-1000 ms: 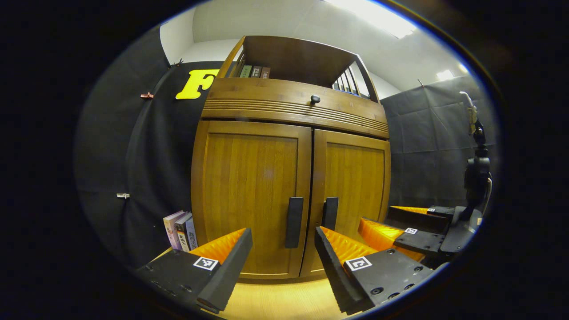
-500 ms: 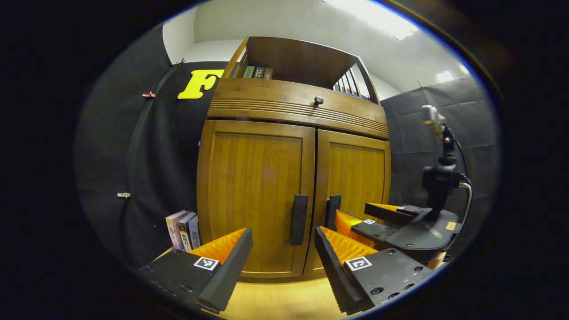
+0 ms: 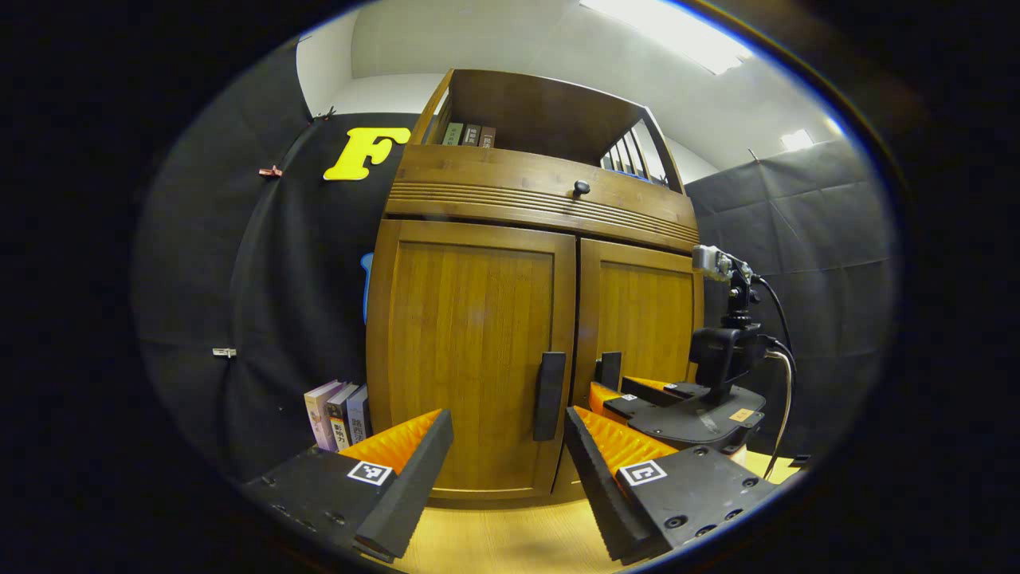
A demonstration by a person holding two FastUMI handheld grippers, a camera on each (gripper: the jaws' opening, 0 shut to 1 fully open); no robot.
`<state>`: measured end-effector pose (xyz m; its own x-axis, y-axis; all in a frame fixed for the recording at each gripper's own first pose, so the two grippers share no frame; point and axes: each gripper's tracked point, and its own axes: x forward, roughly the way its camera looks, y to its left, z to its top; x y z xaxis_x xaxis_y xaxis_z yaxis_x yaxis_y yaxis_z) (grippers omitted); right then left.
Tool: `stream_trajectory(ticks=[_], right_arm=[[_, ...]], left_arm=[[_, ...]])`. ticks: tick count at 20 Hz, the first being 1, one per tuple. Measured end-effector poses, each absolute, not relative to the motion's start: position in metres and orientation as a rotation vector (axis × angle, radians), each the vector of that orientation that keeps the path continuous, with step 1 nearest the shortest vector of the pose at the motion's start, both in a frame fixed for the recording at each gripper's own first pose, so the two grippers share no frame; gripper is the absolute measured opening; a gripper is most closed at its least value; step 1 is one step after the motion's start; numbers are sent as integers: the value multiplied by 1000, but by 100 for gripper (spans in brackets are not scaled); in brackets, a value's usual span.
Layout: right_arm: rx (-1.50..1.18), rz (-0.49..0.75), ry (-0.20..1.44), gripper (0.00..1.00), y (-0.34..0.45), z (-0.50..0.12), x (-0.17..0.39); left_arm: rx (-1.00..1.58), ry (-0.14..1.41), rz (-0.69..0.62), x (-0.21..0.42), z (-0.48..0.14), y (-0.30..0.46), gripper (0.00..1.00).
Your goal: Open the right door of the double-door shoe cabinet with the right hand, and open the left door with the left hand.
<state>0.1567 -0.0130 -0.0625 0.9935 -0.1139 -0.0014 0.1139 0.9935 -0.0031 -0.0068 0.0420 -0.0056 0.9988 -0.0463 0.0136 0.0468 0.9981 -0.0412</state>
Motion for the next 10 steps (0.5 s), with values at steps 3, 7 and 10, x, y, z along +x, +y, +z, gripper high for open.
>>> stream_trajectory(ticks=[3,7,10], right_arm=[[1,-121,4,63,-13,-65,159],[10,-117,42,63,-10,-65,151],[-26,-147,32,39,-15,-73,163]], left_arm=[[-45,-7,-37,-6,-8,49,88],[-54,7,-20,-6,-13,57,88],[-52,22,-2,-9,-20,64,88]])
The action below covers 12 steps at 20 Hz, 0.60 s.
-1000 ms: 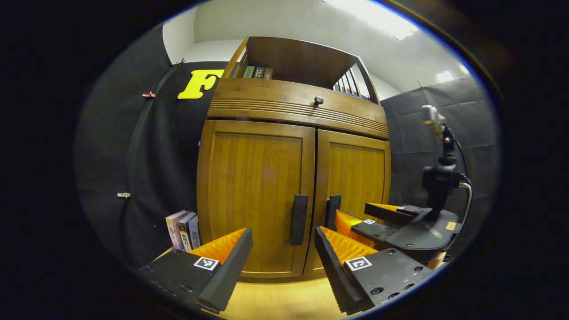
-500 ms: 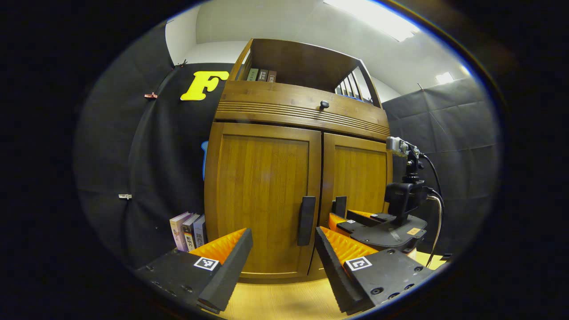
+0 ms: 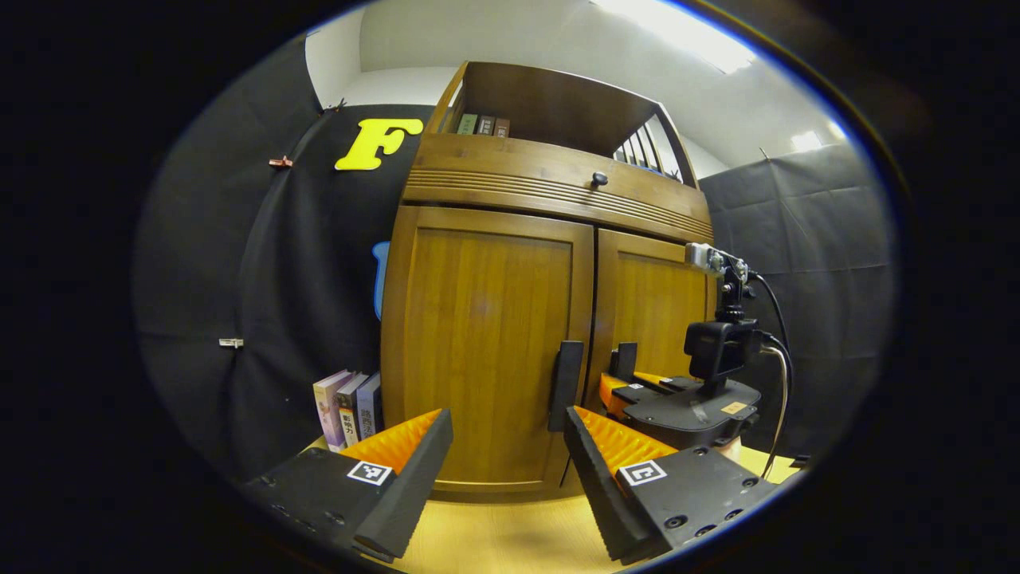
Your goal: Open the right door of the double-door shoe cabinet with the right hand, and open the left door with the left hand.
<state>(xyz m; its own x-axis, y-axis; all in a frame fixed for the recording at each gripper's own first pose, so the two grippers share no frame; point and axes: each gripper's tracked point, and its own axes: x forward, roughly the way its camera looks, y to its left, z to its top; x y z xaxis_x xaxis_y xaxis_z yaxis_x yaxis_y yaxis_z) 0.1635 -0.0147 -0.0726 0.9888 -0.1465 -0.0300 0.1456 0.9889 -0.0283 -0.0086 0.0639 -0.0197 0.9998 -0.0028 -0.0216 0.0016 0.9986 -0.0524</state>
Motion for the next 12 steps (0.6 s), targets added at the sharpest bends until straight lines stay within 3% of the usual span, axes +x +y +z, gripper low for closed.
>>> stream_trajectory(ticks=[3,5,8,12], right_arm=[[-28,-128,43,28,-12,-75,167],[-25,-108,54,29,-12,-76,165],[-45,-97,70,14,-9,-75,153],[-18,-38,79,18,-5,-72,128]], left_arm=[[-59,28,14,-11,-20,69,88],[-68,29,14,-13,-20,68,84],[-66,31,20,-18,-21,68,88],[-57,18,38,-28,-15,64,84]])
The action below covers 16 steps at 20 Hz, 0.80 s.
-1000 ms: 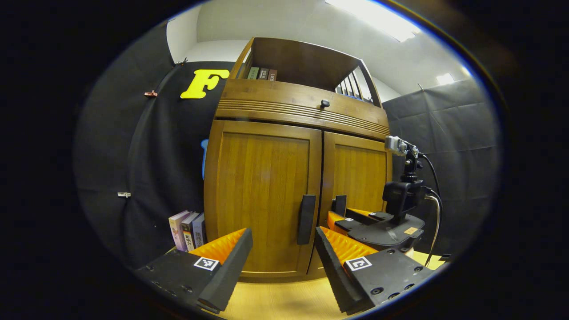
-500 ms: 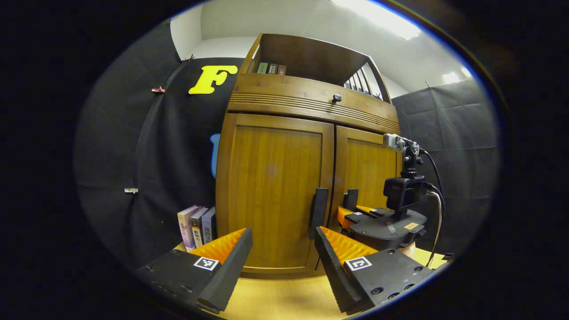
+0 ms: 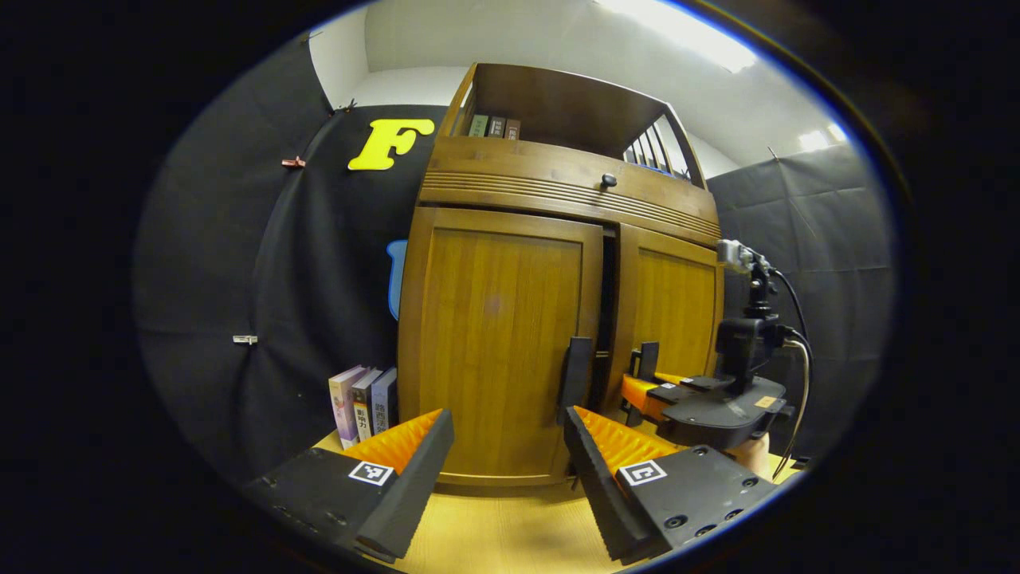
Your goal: Open the right door of the double-door shoe cabinet with the right hand, and open the left door with the left hand.
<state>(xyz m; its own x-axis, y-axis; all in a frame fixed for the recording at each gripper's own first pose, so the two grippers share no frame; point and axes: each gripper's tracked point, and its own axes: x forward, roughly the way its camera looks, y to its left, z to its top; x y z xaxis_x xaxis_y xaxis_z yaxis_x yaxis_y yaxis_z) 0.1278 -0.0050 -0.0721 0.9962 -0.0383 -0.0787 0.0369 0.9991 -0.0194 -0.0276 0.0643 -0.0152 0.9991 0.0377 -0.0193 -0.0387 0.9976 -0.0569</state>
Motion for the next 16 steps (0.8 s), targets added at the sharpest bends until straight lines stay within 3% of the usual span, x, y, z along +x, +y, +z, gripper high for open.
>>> stream_trajectory(ticks=[16], right_arm=[[-47,81,91,18,-52,-50,0]], left_arm=[[-71,43,-52,-32,-26,-12,88]])
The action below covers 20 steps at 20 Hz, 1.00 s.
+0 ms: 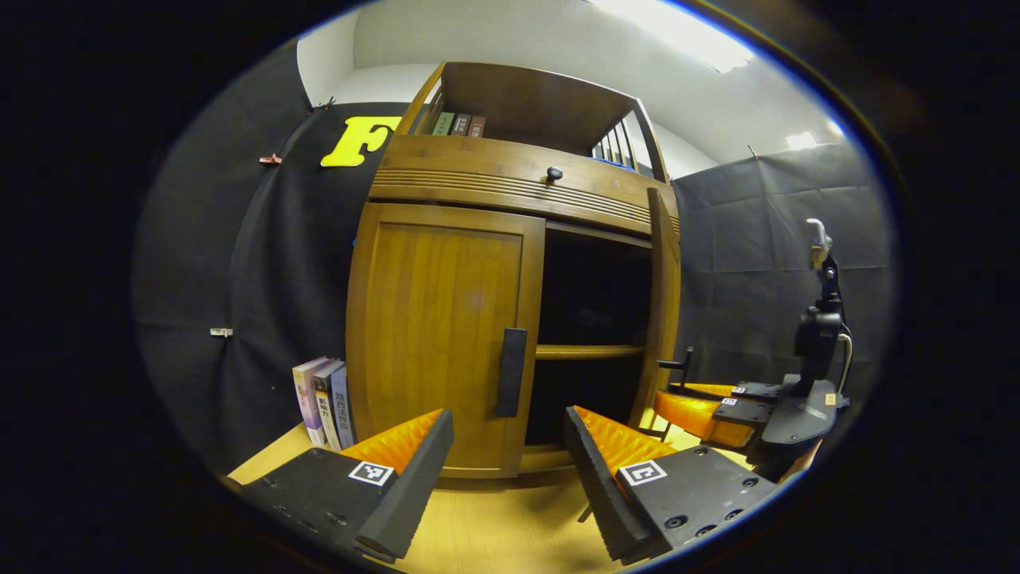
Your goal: Open the right door of the double-door shoe cabinet with the right hand, and open the left door with the left hand.
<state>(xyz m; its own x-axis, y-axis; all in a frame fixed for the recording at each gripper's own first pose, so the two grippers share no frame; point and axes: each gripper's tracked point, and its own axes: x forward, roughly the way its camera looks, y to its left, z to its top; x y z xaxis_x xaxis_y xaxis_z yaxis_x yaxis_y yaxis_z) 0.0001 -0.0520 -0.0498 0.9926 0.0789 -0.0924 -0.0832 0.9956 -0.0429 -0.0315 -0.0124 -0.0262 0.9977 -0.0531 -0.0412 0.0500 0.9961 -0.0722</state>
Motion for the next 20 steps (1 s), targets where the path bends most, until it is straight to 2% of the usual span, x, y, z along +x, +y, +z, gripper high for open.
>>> stream_trajectory(ticks=[6,7,8,10,11,12,15,17,18,20], right_arm=[[-53,69,90,18,-78,-43,-22],[-52,61,87,22,-84,-41,-26],[-49,49,89,18,-90,-41,-31],[-46,17,86,18,-106,-38,-43],[-45,2,84,13,-115,-37,-51],[-46,-13,79,17,-123,-36,-56],[-55,-59,66,17,-147,-33,-66],[-69,-97,59,12,-165,-30,-73],[-80,-117,55,16,-175,-29,-77],[-99,-171,56,16,-200,-29,-81]], left_arm=[[-84,68,-58,-22,-35,-21,87],[-83,68,-62,-20,-35,-24,88],[-81,69,-68,-19,-36,-27,87],[-76,69,-82,-15,-35,-35,88],[-73,69,-90,-14,-35,-39,88],[-72,70,-98,-14,-37,-44,88],[-78,77,-130,-11,-40,-57,88],[-80,84,-141,-9,-43,-65,88],[-78,87,-141,-6,-43,-67,84],[-71,87,-144,0,-47,-75,88]])
